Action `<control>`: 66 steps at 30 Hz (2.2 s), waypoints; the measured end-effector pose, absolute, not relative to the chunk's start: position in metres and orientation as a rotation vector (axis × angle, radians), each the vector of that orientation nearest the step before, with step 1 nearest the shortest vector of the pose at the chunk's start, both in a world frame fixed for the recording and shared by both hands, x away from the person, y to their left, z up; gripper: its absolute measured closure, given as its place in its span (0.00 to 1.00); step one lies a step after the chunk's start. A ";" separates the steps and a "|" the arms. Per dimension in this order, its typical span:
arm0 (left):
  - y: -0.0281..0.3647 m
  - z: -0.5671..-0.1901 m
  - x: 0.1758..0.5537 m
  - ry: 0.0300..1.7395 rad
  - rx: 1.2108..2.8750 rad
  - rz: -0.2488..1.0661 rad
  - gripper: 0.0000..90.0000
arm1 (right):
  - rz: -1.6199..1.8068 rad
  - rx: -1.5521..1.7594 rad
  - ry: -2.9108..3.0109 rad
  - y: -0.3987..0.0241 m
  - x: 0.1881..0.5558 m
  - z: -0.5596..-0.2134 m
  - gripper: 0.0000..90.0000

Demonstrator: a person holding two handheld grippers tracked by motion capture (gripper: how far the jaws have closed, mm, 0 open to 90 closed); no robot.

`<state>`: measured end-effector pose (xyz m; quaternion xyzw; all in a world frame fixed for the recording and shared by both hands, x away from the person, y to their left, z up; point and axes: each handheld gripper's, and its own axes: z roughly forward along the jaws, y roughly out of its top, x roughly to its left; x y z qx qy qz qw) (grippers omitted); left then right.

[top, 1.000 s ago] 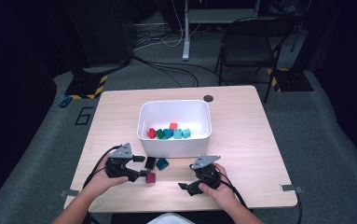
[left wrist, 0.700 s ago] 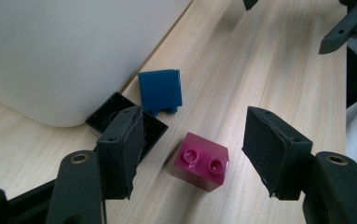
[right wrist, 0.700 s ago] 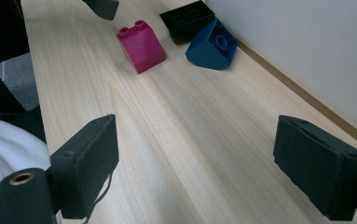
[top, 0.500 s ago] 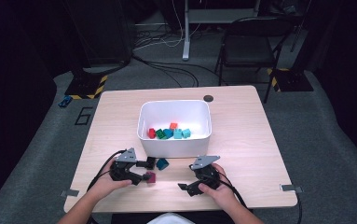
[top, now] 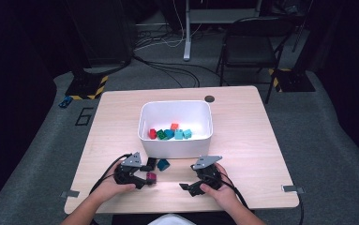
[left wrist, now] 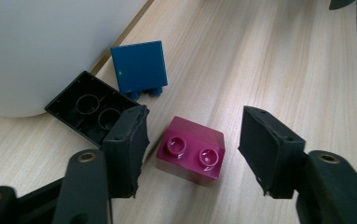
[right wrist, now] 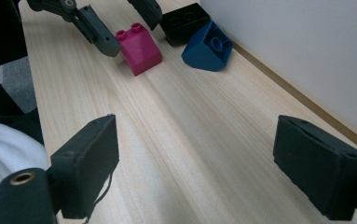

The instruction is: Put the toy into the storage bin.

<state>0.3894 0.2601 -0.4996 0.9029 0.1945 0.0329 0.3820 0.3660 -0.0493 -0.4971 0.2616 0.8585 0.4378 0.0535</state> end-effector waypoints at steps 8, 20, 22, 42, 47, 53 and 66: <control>0.258 -0.509 0.389 0.505 2.324 0.099 0.55 | 1.324 0.794 2.608 -0.049 0.366 -0.497 0.16; 0.261 -0.504 0.390 0.509 2.338 0.112 0.65 | 1.319 0.791 2.614 -0.050 0.366 -0.497 0.16; 0.261 -0.499 0.390 0.519 2.319 0.101 0.65 | 1.314 0.789 2.613 -0.050 0.367 -0.497 0.16; 0.273 -0.435 0.402 0.588 2.221 0.108 0.65 | 1.307 0.785 2.622 -0.049 0.367 -0.498 0.16; 0.274 -0.414 0.407 0.578 2.196 0.104 0.65 | 1.304 0.794 2.624 -0.050 0.367 -0.498 0.16; 0.272 -0.387 0.416 0.570 2.185 0.135 0.65 | 1.303 0.791 2.631 -0.049 0.366 -0.498 0.16; 0.261 -0.340 0.443 0.581 2.140 0.175 0.65 | 1.300 0.792 2.629 -0.050 0.368 -0.499 0.16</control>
